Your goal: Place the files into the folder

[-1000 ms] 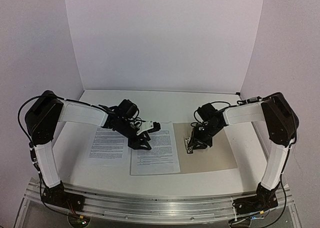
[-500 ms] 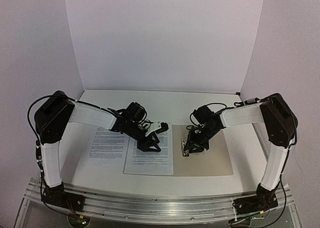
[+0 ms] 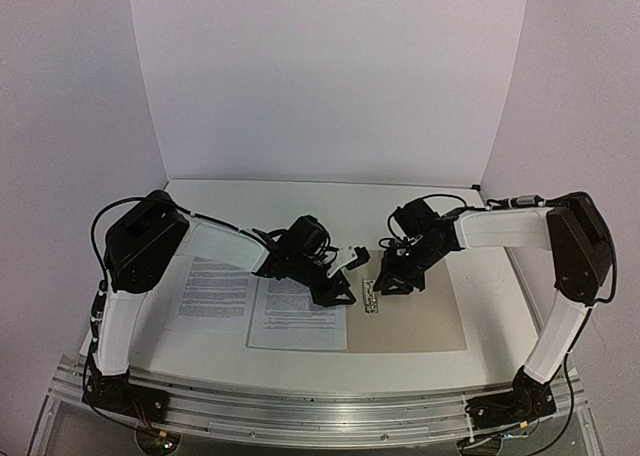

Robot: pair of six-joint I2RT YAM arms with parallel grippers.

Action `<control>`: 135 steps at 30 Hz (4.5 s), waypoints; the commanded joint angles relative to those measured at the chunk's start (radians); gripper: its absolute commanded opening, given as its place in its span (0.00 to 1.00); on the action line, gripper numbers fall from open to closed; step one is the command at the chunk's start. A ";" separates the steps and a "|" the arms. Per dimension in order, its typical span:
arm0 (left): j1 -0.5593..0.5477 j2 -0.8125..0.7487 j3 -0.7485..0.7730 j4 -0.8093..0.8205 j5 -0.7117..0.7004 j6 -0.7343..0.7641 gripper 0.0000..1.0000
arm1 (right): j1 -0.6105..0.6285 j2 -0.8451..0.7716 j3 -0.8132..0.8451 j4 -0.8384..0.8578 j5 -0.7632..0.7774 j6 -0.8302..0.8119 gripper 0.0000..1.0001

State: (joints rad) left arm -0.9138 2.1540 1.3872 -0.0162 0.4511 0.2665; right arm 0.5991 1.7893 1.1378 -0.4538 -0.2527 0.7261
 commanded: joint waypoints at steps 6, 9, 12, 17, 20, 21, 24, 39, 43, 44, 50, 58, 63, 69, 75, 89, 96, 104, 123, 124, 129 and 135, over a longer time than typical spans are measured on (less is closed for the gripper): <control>0.003 0.052 0.108 -0.012 -0.263 0.025 0.46 | -0.005 0.044 -0.017 0.028 0.018 -0.022 0.21; 0.007 0.051 0.127 -0.023 -0.298 0.047 0.46 | -0.024 0.055 -0.007 0.028 0.057 -0.019 0.22; 0.019 0.055 0.151 -0.042 -0.334 0.073 0.46 | -0.036 0.065 0.000 0.028 0.102 -0.025 0.23; 0.020 0.079 0.090 -0.068 -0.292 0.058 0.45 | -0.036 0.104 -0.044 0.044 0.117 -0.013 0.23; 0.014 0.069 0.039 -0.065 -0.268 0.054 0.45 | -0.038 0.113 -0.067 0.060 0.123 0.004 0.23; 0.012 0.068 0.027 -0.061 -0.265 0.056 0.45 | -0.038 0.116 -0.073 0.063 0.122 0.009 0.23; 0.009 0.066 0.004 -0.057 -0.246 0.064 0.45 | -0.039 0.130 -0.094 0.081 0.110 0.031 0.23; 0.005 0.045 -0.032 -0.058 -0.226 0.127 0.45 | -0.054 0.149 -0.116 0.113 0.085 0.061 0.23; 0.004 0.044 -0.008 -0.069 -0.216 0.131 0.45 | -0.055 0.134 -0.099 0.111 0.075 0.048 0.23; 0.004 0.043 -0.005 -0.069 -0.215 0.133 0.45 | -0.056 0.133 -0.092 0.110 0.074 0.046 0.23; 0.006 0.023 0.060 -0.091 -0.218 0.152 0.46 | -0.056 0.079 -0.010 0.107 0.047 -0.002 0.24; 0.005 0.015 0.125 -0.108 -0.225 0.160 0.48 | -0.056 0.013 -0.009 0.098 -0.035 -0.005 0.30; 0.001 0.027 0.136 -0.076 -0.167 0.108 0.48 | -0.053 -0.019 -0.116 0.104 -0.116 0.021 0.30; -0.018 0.069 0.139 -0.028 -0.117 0.001 0.46 | -0.037 -0.005 -0.124 0.121 -0.230 -0.013 0.18; -0.023 0.102 0.136 0.004 -0.123 -0.034 0.46 | -0.031 0.031 -0.151 0.177 -0.252 0.001 0.19; 0.027 0.222 0.464 -0.260 -0.047 -0.535 0.33 | -0.022 0.089 -0.173 0.228 -0.253 0.018 0.16; 0.024 0.272 0.585 -0.473 -0.083 -0.780 0.37 | -0.022 0.091 -0.171 0.232 -0.233 0.026 0.13; 0.021 0.297 0.621 -0.490 -0.112 -0.857 0.35 | -0.018 0.112 -0.162 0.267 -0.239 0.047 0.09; 0.023 0.332 0.675 -0.526 -0.132 -0.905 0.21 | -0.007 0.156 -0.165 0.348 -0.285 0.088 0.06; 0.023 0.328 0.677 -0.528 -0.134 -0.904 0.21 | -0.007 0.164 -0.156 0.352 -0.292 0.090 0.05; 0.035 0.295 0.659 -0.565 -0.162 -0.906 0.19 | -0.007 0.185 -0.129 0.382 -0.328 0.098 0.05; 0.043 0.302 0.646 -0.563 -0.159 -0.909 0.18 | -0.007 0.220 -0.113 0.399 -0.359 0.096 0.04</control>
State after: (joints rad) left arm -0.8803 2.4763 2.0232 -0.5354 0.3180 -0.6300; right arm 0.5850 1.9640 1.0046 -0.0490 -0.6243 0.8139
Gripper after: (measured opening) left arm 0.185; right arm 0.049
